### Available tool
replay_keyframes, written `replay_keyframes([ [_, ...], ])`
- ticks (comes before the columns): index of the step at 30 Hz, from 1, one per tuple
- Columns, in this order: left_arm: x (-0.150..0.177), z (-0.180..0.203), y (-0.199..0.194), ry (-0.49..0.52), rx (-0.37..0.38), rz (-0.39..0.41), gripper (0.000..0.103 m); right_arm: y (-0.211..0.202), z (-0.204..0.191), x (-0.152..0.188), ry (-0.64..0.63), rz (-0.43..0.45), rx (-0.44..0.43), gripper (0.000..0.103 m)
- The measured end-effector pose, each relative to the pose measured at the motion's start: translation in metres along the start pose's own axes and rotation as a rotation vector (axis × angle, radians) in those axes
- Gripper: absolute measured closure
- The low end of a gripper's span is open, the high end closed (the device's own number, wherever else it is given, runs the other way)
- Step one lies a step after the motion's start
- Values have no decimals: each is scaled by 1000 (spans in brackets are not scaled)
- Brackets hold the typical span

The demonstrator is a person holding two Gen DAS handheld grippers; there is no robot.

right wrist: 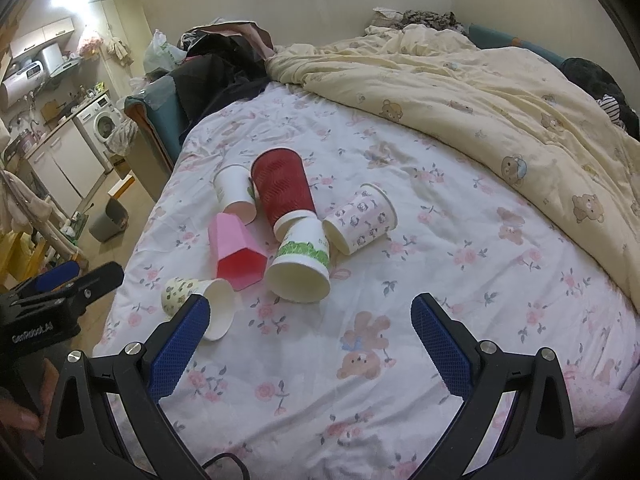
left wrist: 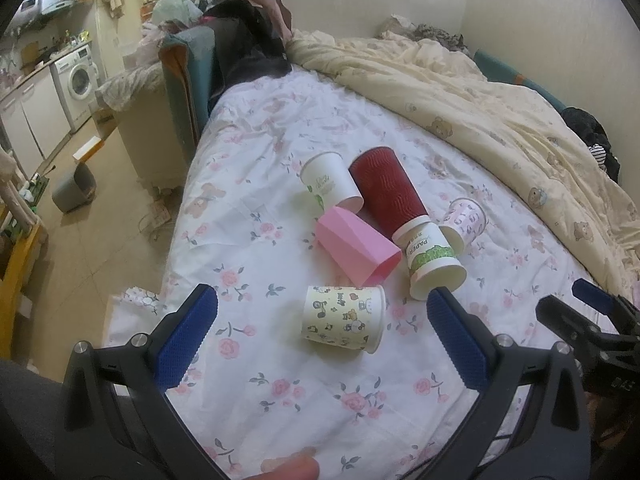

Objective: Flip cup upside down

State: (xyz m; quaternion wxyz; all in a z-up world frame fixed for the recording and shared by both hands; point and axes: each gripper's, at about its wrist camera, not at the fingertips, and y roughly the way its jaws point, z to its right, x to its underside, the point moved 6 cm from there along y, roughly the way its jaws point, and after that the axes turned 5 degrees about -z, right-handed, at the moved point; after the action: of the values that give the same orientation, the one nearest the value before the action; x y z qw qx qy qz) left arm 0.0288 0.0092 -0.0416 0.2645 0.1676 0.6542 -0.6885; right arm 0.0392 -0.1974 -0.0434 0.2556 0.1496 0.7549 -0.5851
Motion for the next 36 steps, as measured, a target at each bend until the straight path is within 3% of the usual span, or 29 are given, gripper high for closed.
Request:
replay_keyframes([
  [7,2,5,-17,25,1,37,0,-38,-2,7,-5,0,45,0],
  [14,-1,9,-25,45,12,47,0,-63,14,22,-16,-57,158,0],
  [18,-4,3,-9,36,-20,-23,0,-43,32,34,-23,-106,215,0],
  [22,-7,-5,1,18,-34,-76,0,-20,42,30,29,-122,164,0],
  [30,-13,-29,26,-58,-67,-185,0,16,39,8,-1,-116,156,0],
  [36,-7,-42,61,-145,-60,-350,0,33,40,5,49,-131,100,0],
])
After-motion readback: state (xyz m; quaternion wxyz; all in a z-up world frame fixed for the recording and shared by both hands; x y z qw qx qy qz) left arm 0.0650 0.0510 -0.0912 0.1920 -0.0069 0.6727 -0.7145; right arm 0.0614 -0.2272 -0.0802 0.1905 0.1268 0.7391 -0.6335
